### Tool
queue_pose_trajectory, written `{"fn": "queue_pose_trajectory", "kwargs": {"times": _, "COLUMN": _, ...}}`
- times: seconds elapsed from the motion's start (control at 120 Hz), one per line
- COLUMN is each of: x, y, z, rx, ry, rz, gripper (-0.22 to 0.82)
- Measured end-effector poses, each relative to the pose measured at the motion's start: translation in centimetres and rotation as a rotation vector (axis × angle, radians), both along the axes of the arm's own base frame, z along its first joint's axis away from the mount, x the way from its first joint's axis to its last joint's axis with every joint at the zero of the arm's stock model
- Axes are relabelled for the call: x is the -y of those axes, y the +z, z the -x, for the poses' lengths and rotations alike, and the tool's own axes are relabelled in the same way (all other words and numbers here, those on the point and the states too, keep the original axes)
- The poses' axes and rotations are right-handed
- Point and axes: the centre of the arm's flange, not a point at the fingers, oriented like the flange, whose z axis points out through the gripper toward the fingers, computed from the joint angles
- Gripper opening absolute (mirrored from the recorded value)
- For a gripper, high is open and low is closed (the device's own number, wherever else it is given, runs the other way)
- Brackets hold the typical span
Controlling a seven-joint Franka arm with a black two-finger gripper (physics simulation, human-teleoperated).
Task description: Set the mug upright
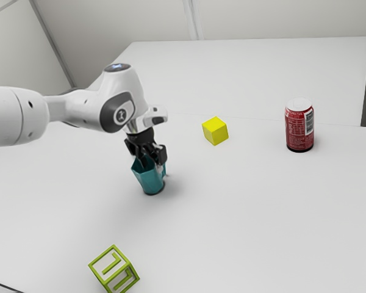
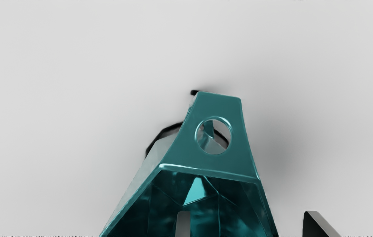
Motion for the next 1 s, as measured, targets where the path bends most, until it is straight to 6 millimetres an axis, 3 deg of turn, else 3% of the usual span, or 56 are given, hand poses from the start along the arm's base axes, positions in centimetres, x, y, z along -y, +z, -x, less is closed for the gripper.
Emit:
{"fn": "queue_pose_trajectory", "kwargs": {"times": 0.425, "x": 1.3, "y": 6.4, "z": 1.3, "rx": 0.061, "ry": -0.016, "rz": -0.009, "gripper": 0.41}}
{"fn": "queue_pose_trajectory", "kwargs": {"times": 0.492, "x": 2.0, "y": 9.3, "z": 0.7, "rx": 0.113, "ry": -0.023, "rz": 0.000, "gripper": 0.46}}
{"fn": "queue_pose_trajectory", "kwargs": {"times": 0.6, "x": 2.9, "y": 16.2, "z": -1.3, "rx": 0.200, "ry": -0.033, "rz": 0.020, "gripper": 0.52}}
{"fn": "queue_pose_trajectory", "kwargs": {"times": 0.65, "x": 2.3, "y": 18.6, "z": -1.8, "rx": 0.215, "ry": -0.021, "rz": 0.021, "gripper": 0.54}}
{"fn": "queue_pose_trajectory", "kwargs": {"times": 0.708, "x": 0.1, "y": 21.1, "z": -2.7, "rx": 0.222, "ry": 0.012, "rz": 0.015, "gripper": 0.55}}
{"fn": "queue_pose_trajectory", "kwargs": {"times": 0.775, "x": -2.9, "y": 22.9, "z": -2.7, "rx": 0.211, "ry": 0.049, "rz": -0.005, "gripper": 0.57}}
{"fn": "queue_pose_trajectory", "kwargs": {"times": 0.833, "x": -4.2, "y": 24.3, "z": -2.0, "rx": 0.200, "ry": 0.058, "rz": -0.014, "gripper": 0.58}}
{"fn": "queue_pose_trajectory", "kwargs": {"times": 1.0, "x": -4.1, "y": 28.0, "z": -0.6, "rx": 0.176, "ry": 0.027, "rz": -0.020, "gripper": 0.59}}
